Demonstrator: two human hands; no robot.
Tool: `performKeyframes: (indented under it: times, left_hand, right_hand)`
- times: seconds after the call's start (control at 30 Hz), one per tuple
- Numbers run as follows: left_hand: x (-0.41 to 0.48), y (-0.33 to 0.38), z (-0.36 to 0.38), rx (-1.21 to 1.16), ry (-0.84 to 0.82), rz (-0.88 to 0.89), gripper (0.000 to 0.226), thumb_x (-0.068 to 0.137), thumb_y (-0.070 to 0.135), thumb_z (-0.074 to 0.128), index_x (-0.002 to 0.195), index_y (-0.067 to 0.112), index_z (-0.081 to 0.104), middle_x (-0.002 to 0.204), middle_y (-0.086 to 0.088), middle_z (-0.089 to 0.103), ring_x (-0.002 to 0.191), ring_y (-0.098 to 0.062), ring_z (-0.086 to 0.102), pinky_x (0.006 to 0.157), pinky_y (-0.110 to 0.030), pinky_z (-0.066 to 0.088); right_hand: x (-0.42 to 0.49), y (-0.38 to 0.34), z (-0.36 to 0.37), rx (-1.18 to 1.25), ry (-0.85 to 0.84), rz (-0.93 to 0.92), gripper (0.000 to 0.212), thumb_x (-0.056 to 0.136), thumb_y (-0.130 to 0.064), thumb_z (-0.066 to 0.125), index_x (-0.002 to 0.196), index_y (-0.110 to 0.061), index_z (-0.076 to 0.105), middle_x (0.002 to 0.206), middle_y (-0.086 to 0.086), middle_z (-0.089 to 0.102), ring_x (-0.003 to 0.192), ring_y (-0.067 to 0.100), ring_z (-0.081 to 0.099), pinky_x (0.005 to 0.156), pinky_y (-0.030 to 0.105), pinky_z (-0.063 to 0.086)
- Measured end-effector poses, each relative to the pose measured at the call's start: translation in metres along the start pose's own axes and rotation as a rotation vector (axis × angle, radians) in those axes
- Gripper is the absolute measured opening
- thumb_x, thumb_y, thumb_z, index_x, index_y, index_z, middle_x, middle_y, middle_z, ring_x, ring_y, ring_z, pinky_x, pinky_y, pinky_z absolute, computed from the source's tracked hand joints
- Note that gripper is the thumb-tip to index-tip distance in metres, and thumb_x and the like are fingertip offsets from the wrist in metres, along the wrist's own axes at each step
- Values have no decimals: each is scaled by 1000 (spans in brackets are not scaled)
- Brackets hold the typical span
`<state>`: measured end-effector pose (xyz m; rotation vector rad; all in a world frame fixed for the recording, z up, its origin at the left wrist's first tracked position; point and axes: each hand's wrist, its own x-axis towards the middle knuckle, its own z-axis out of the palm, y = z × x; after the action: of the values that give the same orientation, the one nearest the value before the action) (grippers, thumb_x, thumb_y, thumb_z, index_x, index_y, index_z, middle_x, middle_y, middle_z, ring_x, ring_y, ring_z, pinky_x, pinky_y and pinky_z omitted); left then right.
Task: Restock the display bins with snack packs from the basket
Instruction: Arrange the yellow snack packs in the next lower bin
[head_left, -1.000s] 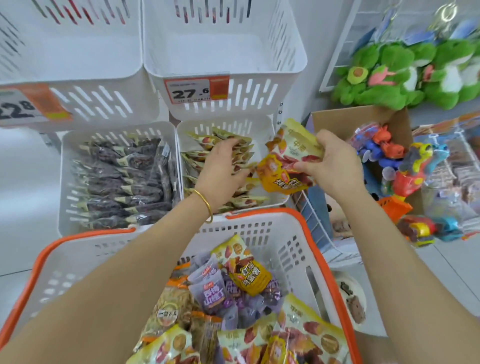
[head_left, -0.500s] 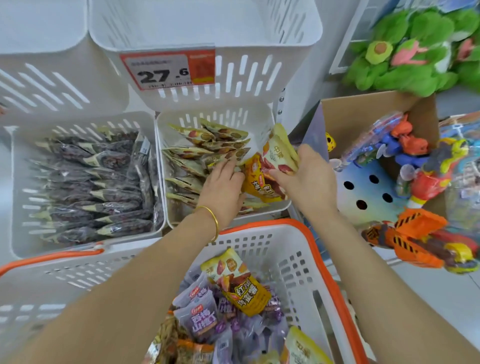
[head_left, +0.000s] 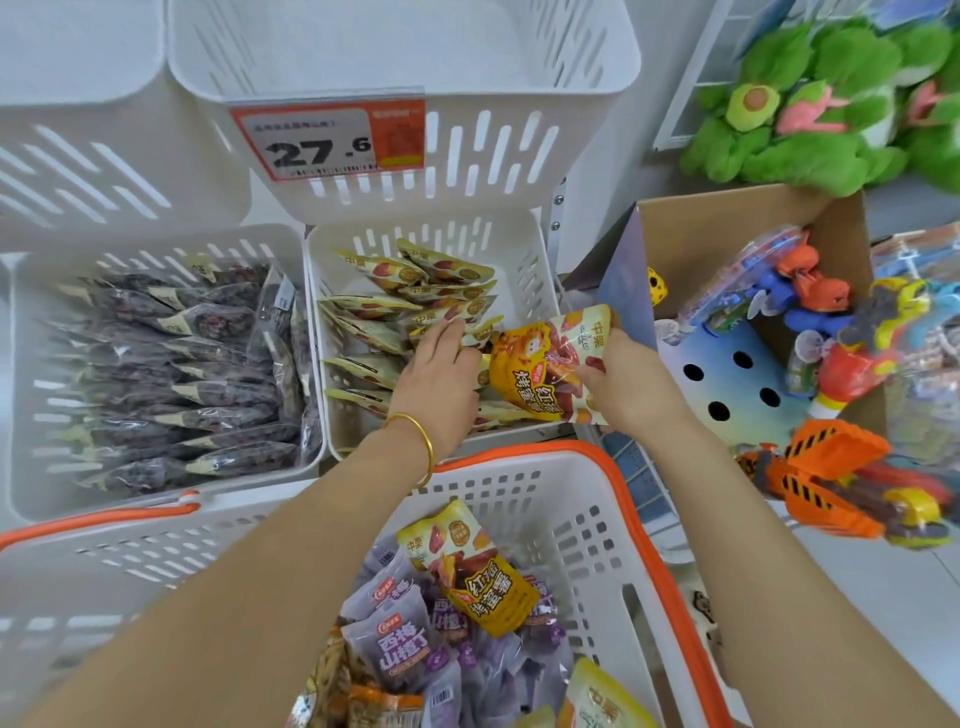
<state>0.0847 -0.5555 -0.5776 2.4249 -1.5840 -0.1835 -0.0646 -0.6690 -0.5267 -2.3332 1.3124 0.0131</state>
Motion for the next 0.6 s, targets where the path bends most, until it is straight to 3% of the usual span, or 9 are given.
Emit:
performKeyframes:
  times: [0.1, 0.2, 0.27, 0.4, 0.6]
  left_hand:
    - [-1, 1, -1, -22, 2, -8, 39, 93, 10, 46, 132, 10, 45, 157, -8, 9, 145, -24, -2, 117, -39, 19]
    - [-1, 0, -1, -31, 5, -9, 38, 93, 11, 46, 131, 10, 45, 157, -7, 9, 145, -23, -3, 116, -39, 20]
    - [-2, 1, -2, -37, 0, -14, 38, 93, 11, 45, 131, 10, 45, 157, -7, 8, 145, -23, -3, 116, -39, 22]
    - [-3, 1, -2, -36, -4, -8, 38, 93, 11, 45, 131, 10, 45, 157, -8, 8, 145, -24, -3, 116, -40, 20]
    - [-4, 1, -2, -82, 4, -7, 41, 91, 8, 46, 132, 8, 43, 157, -9, 9, 145, -24, -2, 117, -39, 17]
  right_hand:
    - [-3, 2, -9, -14, 17, -18, 19, 98, -23, 48, 99, -3, 46, 88, 12, 53, 86, 32, 53, 67, 35, 42]
    - [-12, -3, -23, -36, 211, -1, 14, 99, -21, 43, 94, -8, 40, 84, 8, 43, 79, 29, 43, 61, 32, 30]
    - [-15, -8, -26, -25, 285, -14, 13, 99, -20, 43, 96, -7, 42, 85, 9, 44, 80, 31, 46, 62, 33, 29]
    - [-10, -19, -3, -54, 236, -62, 19, 99, -19, 43, 107, -3, 48, 99, 16, 60, 93, 34, 59, 61, 32, 35]
    - [8, -24, 26, -118, 77, -20, 22, 97, -13, 47, 116, -3, 53, 111, 18, 62, 101, 35, 61, 72, 36, 47]
